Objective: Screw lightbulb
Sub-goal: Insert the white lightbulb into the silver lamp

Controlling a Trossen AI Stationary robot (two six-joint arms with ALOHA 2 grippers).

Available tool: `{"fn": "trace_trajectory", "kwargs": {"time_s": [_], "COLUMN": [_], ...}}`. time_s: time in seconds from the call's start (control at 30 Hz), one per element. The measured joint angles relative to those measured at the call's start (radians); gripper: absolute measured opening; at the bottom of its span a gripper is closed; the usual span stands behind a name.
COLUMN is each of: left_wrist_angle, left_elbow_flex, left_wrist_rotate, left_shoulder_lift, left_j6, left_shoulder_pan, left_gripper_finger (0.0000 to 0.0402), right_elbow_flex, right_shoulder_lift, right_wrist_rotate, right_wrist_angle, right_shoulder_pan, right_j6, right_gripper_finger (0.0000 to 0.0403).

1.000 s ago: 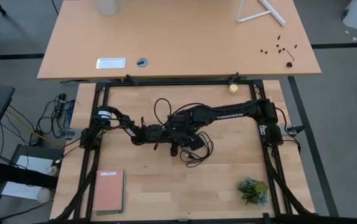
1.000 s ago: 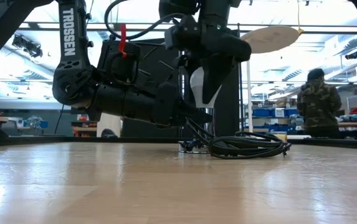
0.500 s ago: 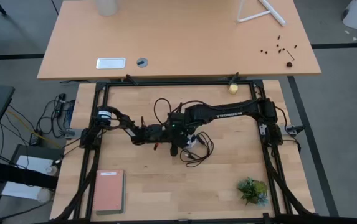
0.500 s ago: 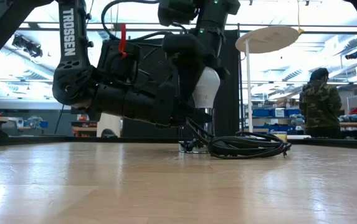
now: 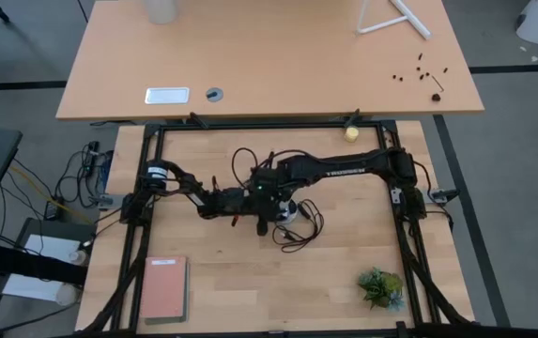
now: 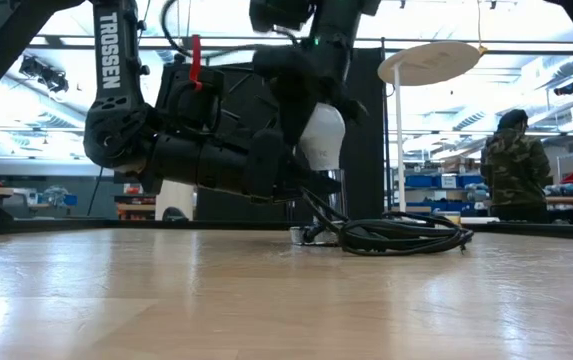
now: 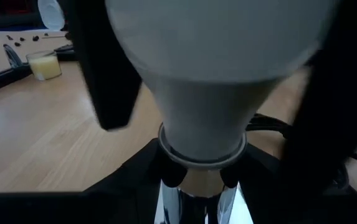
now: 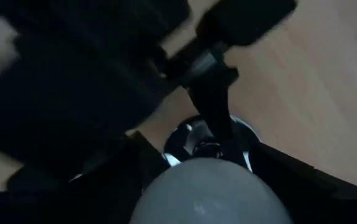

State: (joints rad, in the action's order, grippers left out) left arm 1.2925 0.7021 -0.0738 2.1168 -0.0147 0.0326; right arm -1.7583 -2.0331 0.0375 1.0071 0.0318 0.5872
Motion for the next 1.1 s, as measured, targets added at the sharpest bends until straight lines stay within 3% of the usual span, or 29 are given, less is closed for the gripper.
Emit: {"fn": "trace_trajectory", "kwargs": {"time_s": [0.5, 0.57, 0.73, 0.83, 0.93, 1.1], "left_wrist_angle": [-0.011, -0.011, -0.011, -0.011, -0.011, -0.011], "left_elbow_flex": [0.001, 0.001, 0.001, 0.001, 0.001, 0.001], "left_wrist_rotate": [0.000, 0.001, 0.002, 0.002, 0.004, 0.005], "left_shoulder_lift": [-0.001, -0.001, 0.000, 0.000, 0.000, 0.000], "left_j6": [0.000, 0.000, 0.003, 0.008, 0.010, 0.012], "left_shoulder_pan": [0.001, 0.001, 0.001, 0.000, 0.000, 0.000], "left_gripper_finger": [0.0190, 0.0190, 0.0190, 0.0190, 0.0190, 0.0190], "right_elbow_flex": [-0.240, -0.279, -0.317, -0.312, -0.283, -0.235], "right_shoulder_lift": [0.003, 0.005, 0.007, 0.007, 0.008, 0.008], "right_wrist_rotate": [-0.003, 0.002, 0.043, 0.102, 0.140, 0.116], "right_wrist_angle": [0.224, 0.279, 0.372, 0.383, 0.360, 0.362], "right_shoulder_pan": [0.038, 0.039, 0.008, -0.016, -0.029, -0.030], "right_j6": [-0.210, -0.317, -0.851, -1.087, -1.201, -1.219], "right_gripper_finger": [0.0311, 0.0310, 0.0310, 0.0310, 0.0310, 0.0310]}}
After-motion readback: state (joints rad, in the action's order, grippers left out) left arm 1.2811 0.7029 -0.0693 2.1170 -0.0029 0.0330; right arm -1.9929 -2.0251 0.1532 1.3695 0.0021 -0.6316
